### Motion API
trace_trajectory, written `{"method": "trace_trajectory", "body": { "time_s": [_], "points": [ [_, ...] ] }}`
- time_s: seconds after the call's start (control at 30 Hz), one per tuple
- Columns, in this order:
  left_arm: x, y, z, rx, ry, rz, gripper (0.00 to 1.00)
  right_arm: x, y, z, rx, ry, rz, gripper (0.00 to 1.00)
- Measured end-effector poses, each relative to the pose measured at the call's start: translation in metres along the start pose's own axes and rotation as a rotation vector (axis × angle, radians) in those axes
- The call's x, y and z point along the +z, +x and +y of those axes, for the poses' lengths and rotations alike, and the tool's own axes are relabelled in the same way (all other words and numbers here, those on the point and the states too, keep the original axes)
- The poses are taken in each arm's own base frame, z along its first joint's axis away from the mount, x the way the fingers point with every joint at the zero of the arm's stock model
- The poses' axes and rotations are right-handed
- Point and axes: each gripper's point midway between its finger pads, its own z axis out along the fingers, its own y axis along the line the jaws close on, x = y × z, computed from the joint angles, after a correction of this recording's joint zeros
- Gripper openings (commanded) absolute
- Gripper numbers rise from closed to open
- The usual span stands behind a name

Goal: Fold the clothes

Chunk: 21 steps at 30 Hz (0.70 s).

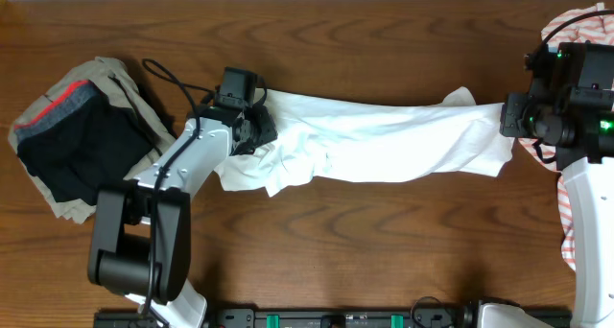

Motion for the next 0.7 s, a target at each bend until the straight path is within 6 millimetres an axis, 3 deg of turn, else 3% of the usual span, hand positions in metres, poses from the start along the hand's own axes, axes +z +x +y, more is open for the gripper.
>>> {"method": "trace_trajectory", "body": {
  "time_s": [0.17,0.27,0.33,0.7],
  "points": [
    [0.009,0.004,0.004,-0.021,-0.015,0.020,0.40,0.000,0.000,0.000,0.000,0.000,0.000,0.01],
    [0.013,0.002,0.004,-0.034,-0.012,0.015,0.15,0.000,0.000,0.000,0.000,0.000,0.000,0.01],
    [0.013,-0.001,0.001,-0.028,0.000,0.001,0.06,0.000,0.000,0.000,0.000,0.000,0.000,0.01],
    [0.004,-0.008,-0.010,0.020,0.045,-0.028,0.06,0.000,-0.002,0.000,0.000,0.000,-0.007,0.01]
  ]
}}
